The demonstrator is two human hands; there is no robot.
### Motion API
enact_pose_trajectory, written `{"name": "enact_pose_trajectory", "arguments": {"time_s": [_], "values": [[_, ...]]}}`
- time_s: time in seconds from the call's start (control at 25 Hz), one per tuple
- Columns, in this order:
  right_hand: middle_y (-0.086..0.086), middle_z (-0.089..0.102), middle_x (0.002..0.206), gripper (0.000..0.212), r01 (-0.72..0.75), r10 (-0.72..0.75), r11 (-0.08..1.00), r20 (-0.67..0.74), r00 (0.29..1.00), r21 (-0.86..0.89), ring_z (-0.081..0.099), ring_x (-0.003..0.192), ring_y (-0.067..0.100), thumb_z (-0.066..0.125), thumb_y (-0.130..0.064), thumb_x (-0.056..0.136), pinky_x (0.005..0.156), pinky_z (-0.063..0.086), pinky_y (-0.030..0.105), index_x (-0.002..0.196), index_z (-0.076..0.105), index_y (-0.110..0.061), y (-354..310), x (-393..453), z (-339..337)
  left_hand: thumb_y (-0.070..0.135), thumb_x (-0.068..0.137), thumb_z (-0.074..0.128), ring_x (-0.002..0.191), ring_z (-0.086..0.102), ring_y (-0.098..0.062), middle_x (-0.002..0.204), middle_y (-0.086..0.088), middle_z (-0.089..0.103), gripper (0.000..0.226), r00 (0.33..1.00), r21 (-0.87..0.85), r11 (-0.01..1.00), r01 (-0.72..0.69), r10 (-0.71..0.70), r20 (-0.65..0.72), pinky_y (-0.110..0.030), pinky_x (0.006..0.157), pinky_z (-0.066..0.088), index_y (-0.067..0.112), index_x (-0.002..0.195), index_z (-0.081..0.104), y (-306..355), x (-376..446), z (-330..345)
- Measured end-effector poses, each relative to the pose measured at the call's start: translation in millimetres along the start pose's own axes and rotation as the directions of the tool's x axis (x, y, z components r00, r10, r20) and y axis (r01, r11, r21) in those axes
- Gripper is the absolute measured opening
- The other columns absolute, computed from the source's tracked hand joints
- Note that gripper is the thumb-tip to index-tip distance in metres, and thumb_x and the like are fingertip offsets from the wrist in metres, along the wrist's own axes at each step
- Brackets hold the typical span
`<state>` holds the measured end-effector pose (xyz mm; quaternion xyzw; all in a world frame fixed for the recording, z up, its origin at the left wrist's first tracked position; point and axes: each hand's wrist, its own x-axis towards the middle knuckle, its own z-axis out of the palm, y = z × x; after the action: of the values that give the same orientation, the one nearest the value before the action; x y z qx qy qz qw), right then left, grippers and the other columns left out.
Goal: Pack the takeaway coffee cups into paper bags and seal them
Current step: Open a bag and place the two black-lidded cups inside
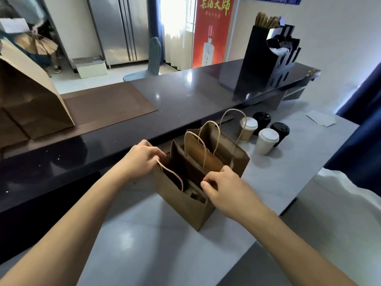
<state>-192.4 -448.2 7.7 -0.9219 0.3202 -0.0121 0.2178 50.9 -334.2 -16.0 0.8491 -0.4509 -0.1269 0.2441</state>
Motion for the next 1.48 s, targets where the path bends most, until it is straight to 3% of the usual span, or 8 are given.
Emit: {"name": "enact_pose_trajectory", "arguments": {"time_s": [0.2,0.36,0.56,0.72,1.0,1.12,1.32,1.48], "values": [[0.004,0.048,0.122,0.039,-0.209,0.206,0.972,-0.037,0.978,-0.107,0.059,0.101,0.023,0.041,-0.056,0.103,0.084,0.052,0.036,0.12,0.061,-0.027,-7,-7,14,0.033,0.1,0.057,0.092,0.059,-0.015,0.101,0.003,0.052,0.019,1.0,0.03,1.0,0.003,-0.004,0.017,-0.04,0.091,0.051,0.035,0.099,0.075,-2,-15,-2],[0.004,0.052,0.117,0.034,-0.292,0.288,0.945,-0.043,0.957,-0.146,0.058,0.1,0.022,0.046,-0.052,0.102,0.08,0.05,0.034,0.119,0.056,-0.025,-6,-16,21,0.017,0.088,0.072,0.089,0.061,-0.011,0.104,0.001,0.053,0.02,1.0,-0.051,0.998,-0.022,0.023,0.021,-0.033,0.089,0.053,0.036,0.091,0.074,-5,-32,-1],[0.0,0.059,0.112,0.022,-0.283,0.285,0.958,-0.031,0.958,0.046,0.056,0.092,0.015,0.058,-0.034,0.1,0.077,0.052,0.028,0.12,0.056,-0.023,3,-29,28,0.007,0.085,0.07,0.123,0.05,-0.014,0.138,0.008,0.04,0.05,0.968,-0.059,0.998,-0.021,0.035,0.247,-0.018,0.096,0.041,0.034,0.127,0.067,-8,-51,1],[-0.001,0.06,0.131,0.049,-0.25,0.257,0.952,-0.021,0.966,0.178,0.058,0.104,0.014,0.06,-0.022,0.1,0.088,0.052,0.026,0.147,0.046,-0.025,7,-48,28,0.008,0.084,0.073,0.126,0.048,-0.011,0.149,0.012,0.033,0.073,0.96,-0.108,0.994,-0.001,0.031,0.278,-0.003,0.084,0.039,0.031,0.148,0.047,-11,-71,9],[-0.001,0.056,0.142,0.06,-0.229,0.24,0.948,-0.024,0.971,0.222,0.057,0.123,0.02,0.06,-0.022,0.099,0.101,0.05,0.033,0.154,0.037,-0.028,37,-78,13,0.009,0.083,0.075,0.123,0.052,-0.007,0.155,0.012,0.029,0.092,0.959,-0.162,0.987,0.008,0.038,0.282,-0.024,0.096,0.054,0.028,0.159,0.026,17,-105,25],[0.0,0.055,0.144,0.062,-0.223,0.235,0.945,-0.023,0.972,0.239,0.058,0.118,0.018,0.059,-0.023,0.098,0.098,0.05,0.031,0.155,0.036,-0.03,62,-91,2,0.007,0.085,0.075,0.125,0.049,-0.007,0.157,0.014,0.024,0.097,0.958,-0.161,0.987,0.027,0.02,0.285,-0.024,0.096,0.054,0.029,0.161,0.018,48,-115,31],[0.0,0.058,0.14,0.061,-0.215,0.232,0.942,-0.034,0.972,0.259,0.058,0.114,0.016,0.058,-0.021,0.096,0.092,0.046,0.026,0.154,0.038,-0.03,115,-115,-21,0.009,0.085,0.077,0.103,0.054,-0.003,0.159,0.012,0.022,0.1,0.952,-0.136,0.99,0.042,0.001,0.305,-0.018,0.083,0.058,0.029,0.161,0.014,106,-122,57],[-0.002,0.064,0.111,0.063,-0.243,0.258,0.927,-0.013,0.966,0.287,0.062,0.087,0.014,0.058,-0.022,0.094,0.073,0.049,0.028,0.153,0.039,-0.033,164,-132,-41,0.015,0.083,0.08,0.111,0.054,-0.006,0.16,0.011,0.022,0.104,0.955,-0.123,0.992,0.009,0.028,0.294,-0.018,0.089,0.056,0.029,0.161,0.012,149,-122,87]]}}
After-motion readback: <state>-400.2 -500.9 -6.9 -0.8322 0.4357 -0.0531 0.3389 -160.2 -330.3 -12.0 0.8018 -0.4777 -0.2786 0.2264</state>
